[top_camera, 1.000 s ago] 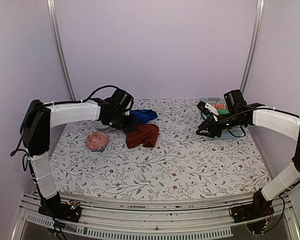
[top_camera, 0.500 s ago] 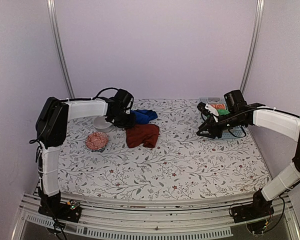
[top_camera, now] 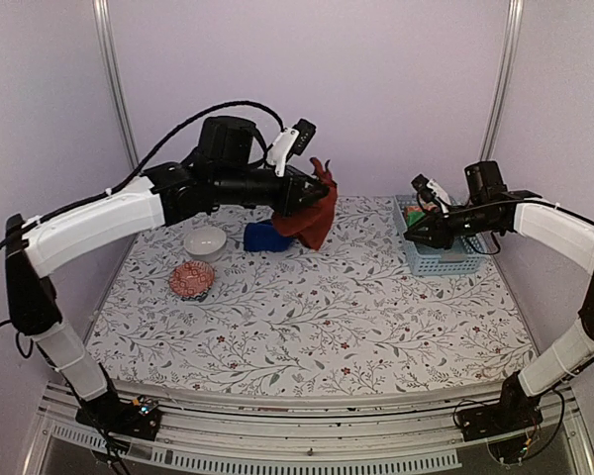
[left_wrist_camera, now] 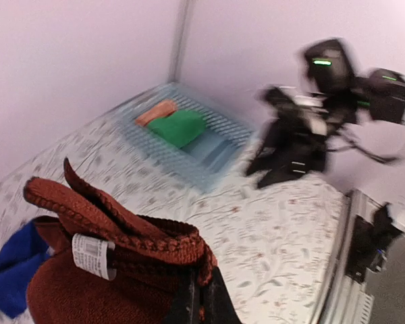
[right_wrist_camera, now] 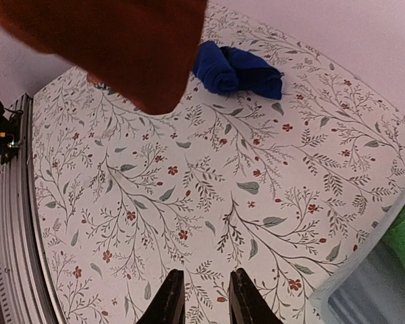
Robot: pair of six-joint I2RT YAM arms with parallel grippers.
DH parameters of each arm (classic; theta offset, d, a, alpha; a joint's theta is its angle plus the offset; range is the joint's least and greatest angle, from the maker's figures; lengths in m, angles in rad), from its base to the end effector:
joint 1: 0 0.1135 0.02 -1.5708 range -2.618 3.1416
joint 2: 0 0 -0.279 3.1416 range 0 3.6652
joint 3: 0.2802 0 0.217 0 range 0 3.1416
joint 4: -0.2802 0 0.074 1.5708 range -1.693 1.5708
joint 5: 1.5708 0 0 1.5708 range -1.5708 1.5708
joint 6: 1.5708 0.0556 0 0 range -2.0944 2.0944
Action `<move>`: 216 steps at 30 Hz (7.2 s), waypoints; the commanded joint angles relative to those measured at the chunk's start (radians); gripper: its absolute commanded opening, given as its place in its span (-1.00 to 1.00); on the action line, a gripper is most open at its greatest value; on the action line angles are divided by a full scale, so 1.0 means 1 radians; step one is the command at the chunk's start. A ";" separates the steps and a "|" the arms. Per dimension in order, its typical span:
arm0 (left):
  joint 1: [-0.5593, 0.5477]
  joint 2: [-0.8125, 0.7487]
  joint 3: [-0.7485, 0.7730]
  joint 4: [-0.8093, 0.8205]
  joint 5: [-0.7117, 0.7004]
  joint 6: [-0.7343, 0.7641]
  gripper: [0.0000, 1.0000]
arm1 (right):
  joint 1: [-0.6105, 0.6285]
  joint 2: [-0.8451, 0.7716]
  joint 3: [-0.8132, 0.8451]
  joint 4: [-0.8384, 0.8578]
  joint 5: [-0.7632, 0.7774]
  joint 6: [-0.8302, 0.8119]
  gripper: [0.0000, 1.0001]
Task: Roll the towels
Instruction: Pick up the towel from the center of the board, then place the towel at the center of the board, then adjust the towel at the center of the board.
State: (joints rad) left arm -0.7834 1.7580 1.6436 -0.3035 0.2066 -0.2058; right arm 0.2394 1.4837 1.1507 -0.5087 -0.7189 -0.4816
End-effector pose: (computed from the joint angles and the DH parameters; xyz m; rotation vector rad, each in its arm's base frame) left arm 0.2777 -0.2927 0.3713 0.7250 1.9491 -0.8296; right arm 0.2727 0.1042 0.2936 -1.0920 1.9852 0.7332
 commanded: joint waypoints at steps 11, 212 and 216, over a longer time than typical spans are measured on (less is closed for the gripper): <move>-0.097 -0.180 -0.652 0.041 0.090 0.082 -0.45 | -0.051 -0.037 -0.024 -0.003 -0.017 0.006 -0.51; 0.217 -1.227 -0.929 -0.181 -0.168 -0.273 -1.00 | 0.217 -0.408 -0.103 -0.555 0.336 -0.354 -0.95; 0.203 -1.327 -0.884 -0.183 -0.142 -0.269 -1.00 | 0.143 -0.438 -0.077 -0.684 0.200 -0.432 -0.95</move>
State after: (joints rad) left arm -0.5720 0.5159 0.7273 -0.4637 -0.0147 -0.4644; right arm 0.4370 1.0935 1.0569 -1.0439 -0.4000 -0.8425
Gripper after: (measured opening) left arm 0.010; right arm 0.025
